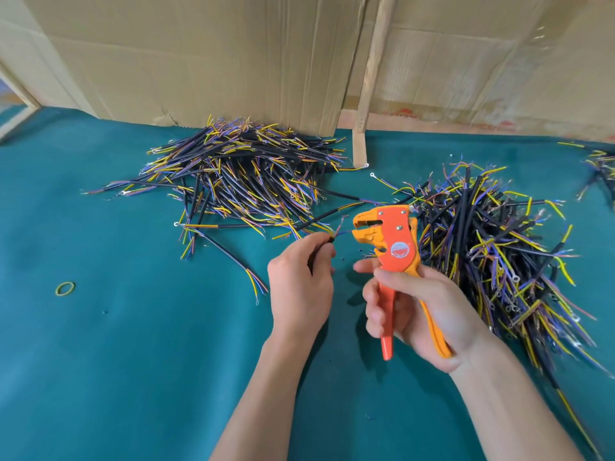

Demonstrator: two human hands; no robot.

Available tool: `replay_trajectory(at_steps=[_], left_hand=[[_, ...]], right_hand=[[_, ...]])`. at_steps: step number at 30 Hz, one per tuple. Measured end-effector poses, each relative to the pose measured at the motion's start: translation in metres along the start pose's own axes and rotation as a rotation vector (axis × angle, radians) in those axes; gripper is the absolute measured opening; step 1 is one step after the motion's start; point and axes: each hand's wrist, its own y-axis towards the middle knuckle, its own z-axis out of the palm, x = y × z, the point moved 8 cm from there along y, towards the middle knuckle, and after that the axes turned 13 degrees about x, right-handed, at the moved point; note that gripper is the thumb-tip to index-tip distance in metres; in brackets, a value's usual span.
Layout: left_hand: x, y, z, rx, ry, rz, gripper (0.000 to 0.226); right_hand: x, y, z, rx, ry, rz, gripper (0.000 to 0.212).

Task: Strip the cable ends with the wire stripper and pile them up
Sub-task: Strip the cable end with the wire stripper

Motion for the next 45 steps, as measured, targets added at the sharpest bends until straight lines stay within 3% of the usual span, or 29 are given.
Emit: replay_trajectory(at_steps=[9,22,41,45], left_hand=[[0.001,0.001,0.003,0.016,0.019,0.024,0.020],[-0.007,-0.002,0.004,0.027,0.097,0.126,0.011],[-0.001,-0.001,0.008,0.065,0.034,0.075,0.012],[-0.004,-0.001,0.008,0.100,-0.069,0.070,0.039]], right_hand=[[-0.007,-0.003,0.000,0.026,-0.055,0.117,0.047],[-0.005,-0.002,0.005,0.033,-0.071,0.091,0.022],[-0.008,0.000,0.005,0.041,-0.059,0.090,0.027],[-0.008,0.000,0.005,0.043,-0.063,0.092,0.026]])
